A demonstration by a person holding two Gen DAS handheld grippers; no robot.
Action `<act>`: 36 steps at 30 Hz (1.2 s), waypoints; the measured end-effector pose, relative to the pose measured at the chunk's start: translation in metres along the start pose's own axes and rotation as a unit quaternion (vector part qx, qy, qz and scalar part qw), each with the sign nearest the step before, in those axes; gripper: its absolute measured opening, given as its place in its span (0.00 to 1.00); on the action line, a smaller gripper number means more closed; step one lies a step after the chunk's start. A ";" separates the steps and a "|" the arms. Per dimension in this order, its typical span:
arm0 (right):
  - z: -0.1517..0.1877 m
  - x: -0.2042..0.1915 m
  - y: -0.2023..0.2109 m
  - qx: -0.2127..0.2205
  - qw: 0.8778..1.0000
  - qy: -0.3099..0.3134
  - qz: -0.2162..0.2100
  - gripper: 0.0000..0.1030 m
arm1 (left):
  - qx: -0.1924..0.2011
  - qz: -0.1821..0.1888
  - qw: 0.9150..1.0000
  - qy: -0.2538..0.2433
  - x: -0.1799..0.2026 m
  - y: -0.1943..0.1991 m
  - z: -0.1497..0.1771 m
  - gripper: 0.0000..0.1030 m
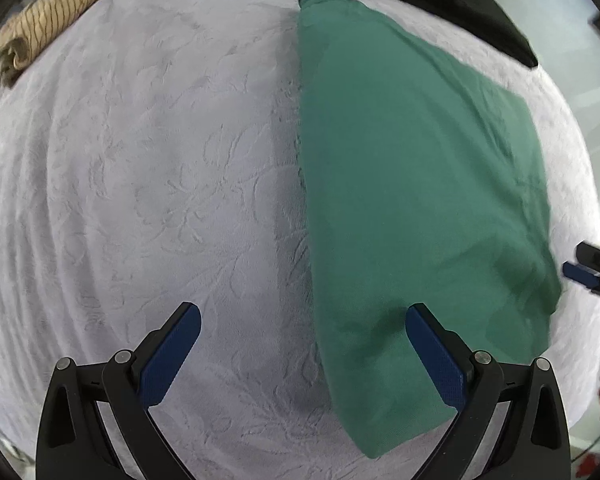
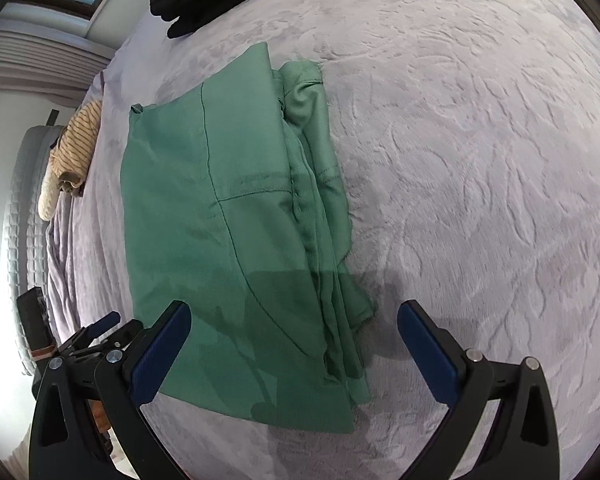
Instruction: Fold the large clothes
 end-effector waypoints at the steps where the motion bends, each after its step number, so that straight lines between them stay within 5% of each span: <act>1: -0.004 -0.001 -0.001 0.001 1.000 0.004 -0.004 1.00 | 0.000 0.020 1.000 0.012 -0.003 -0.002 -0.001 1.00; 6: -0.031 -0.005 -0.014 0.007 0.999 0.016 -0.045 1.00 | -0.017 0.104 0.994 0.030 -0.011 -0.019 -0.003 1.00; 12: -0.065 0.002 -0.047 -0.007 0.995 -0.010 -0.094 1.00 | -0.071 0.200 0.977 0.021 0.011 -0.045 0.000 1.00; 18: -0.100 -0.007 -0.072 -0.006 0.986 -0.042 -0.162 1.00 | -0.078 0.193 0.978 0.003 0.036 -0.061 0.000 1.00; 22: -0.108 -0.008 -0.083 -0.007 0.987 -0.065 -0.145 0.98 | -0.079 0.183 0.980 -0.003 0.043 -0.062 0.003 0.97; 23: -0.108 -0.009 -0.084 -0.008 0.988 -0.066 -0.138 0.95 | -0.077 0.182 0.980 -0.003 0.048 -0.060 0.001 0.91; 25: -0.106 -0.010 -0.087 -0.022 0.989 -0.069 -0.126 0.34 | -0.071 0.179 0.981 -0.003 0.048 -0.054 -0.001 0.71; 28: -0.106 -0.019 -0.077 -0.010 0.990 -0.067 -0.124 0.21 | -0.059 0.201 0.978 0.009 0.044 -0.038 -0.003 0.45; 36: -0.089 -0.067 -0.022 0.027 0.979 -0.060 -0.195 0.20 | -0.009 0.240 0.971 -0.009 0.027 0.025 -0.005 0.38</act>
Point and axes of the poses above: each gripper's, at about its wrist camera, not at the fingertips, and y roughly against the way its jaws point, x to its right, z to its underside, the point moved 7 cm from there along -y, roughly the way its jaws point, and after that the axes turned 5 degrees about x, right-handed, at the moved point
